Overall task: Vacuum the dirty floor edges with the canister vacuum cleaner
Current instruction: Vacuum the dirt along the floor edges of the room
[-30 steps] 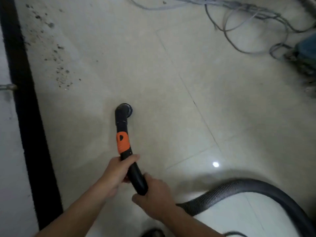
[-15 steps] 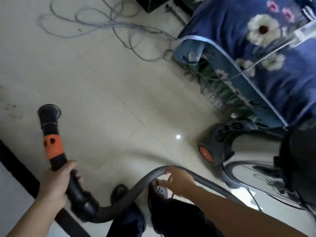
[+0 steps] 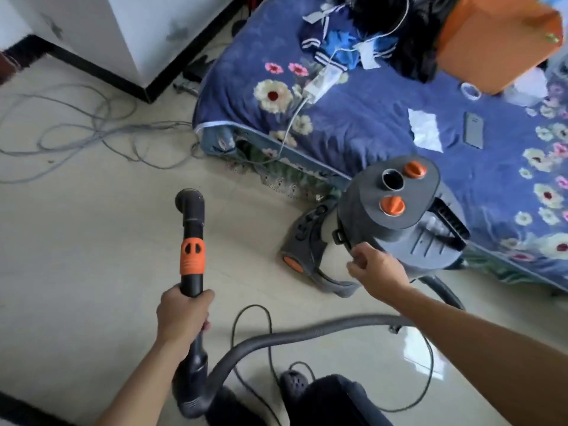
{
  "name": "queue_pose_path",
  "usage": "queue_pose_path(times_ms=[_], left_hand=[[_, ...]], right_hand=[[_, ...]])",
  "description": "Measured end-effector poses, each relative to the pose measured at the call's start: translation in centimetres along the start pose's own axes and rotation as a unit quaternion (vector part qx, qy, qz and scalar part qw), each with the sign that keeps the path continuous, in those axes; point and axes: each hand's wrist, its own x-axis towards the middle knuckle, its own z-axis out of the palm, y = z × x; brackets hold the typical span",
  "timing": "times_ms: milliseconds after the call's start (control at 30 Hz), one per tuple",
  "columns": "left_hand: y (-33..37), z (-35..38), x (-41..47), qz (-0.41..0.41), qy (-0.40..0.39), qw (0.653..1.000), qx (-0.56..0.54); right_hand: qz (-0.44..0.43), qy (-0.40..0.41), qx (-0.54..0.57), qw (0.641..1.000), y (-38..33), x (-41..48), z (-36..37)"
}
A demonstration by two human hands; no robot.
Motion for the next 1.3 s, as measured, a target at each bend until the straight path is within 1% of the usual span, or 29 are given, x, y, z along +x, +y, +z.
queue_pose_path(times_ms=[133, 200, 233, 300, 333, 433, 467, 533, 600, 667, 800, 900, 1067, 1200, 1300], left_hand=[[2.9, 4.9, -4.0, 0.05, -0.009, 0.997, 0.057], [3.9, 7.6, -5.5, 0.061, -0.013, 0.995, 0.075], [4.3, 9.0, -6.2, 0.063, -0.012, 0.995, 0.082], [4.7, 12.0, -7.5, 0.066, -0.007, 0.993, 0.099], [4.8, 13.6, -8.0, 0.067, -0.003, 0.992, 0.108], [4.5, 17.7, -9.4, 0.058, 0.01, 0.989, 0.138], [4.3, 18.8, -9.8, 0.058, 0.017, 0.987, 0.148], [3.8, 20.2, -10.3, 0.058, 0.03, 0.983, 0.17], [3.0, 20.8, -10.8, 0.052, 0.049, 0.981, 0.178], [2.3, 20.6, -11.2, 0.041, 0.075, 0.981, 0.173], [1.0, 18.5, -11.8, 0.012, 0.135, 0.982, 0.134], [-0.1, 16.2, -12.7, 0.003, 0.161, 0.979, 0.126], [-2.1, 12.4, -13.1, -0.006, 0.198, 0.975, 0.099], [-3.8, 9.4, -11.4, -0.003, 0.211, 0.974, 0.082], [-4.4, 7.5, -9.2, -0.001, 0.218, 0.974, 0.07]], right_hand=[[-0.018, 0.139, 0.007, 0.99, 7.0, 0.3, -6.6], [0.014, 0.179, 0.0, 0.984, 11.6, 1.9, -9.3], [0.037, 0.18, -0.011, 0.983, 13.9, 3.1, -10.5], [0.073, 0.142, -0.029, 0.987, 18.2, 6.1, -12.1], [0.077, 0.112, -0.025, 0.99, 19.7, 7.8, -12.4], [0.06, -0.01, 0.016, 0.998, 21.7, 11.8, -12.0], [0.044, -0.037, 0.025, 0.998, 21.8, 12.8, -11.5], [0.012, -0.044, 0.034, 0.998, 21.7, 14.0, -10.7], [0.0, -0.012, 0.064, 0.998, 22.0, 14.6, -9.7], [0.007, 0.019, 0.11, 0.994, 22.1, 14.5, -8.7], [0.051, 0.008, 0.197, 0.979, 19.9, 13.5, -6.9], [0.07, -0.006, 0.238, 0.969, 16.7, 12.1, -5.6], [0.041, -0.01, 0.297, 0.954, 11.3, 11.0, -3.5], [0.025, -0.004, 0.297, 0.954, 8.2, 11.0, -2.1], [0.014, 0.003, 0.267, 0.964, 6.3, 11.4, -1.6]])
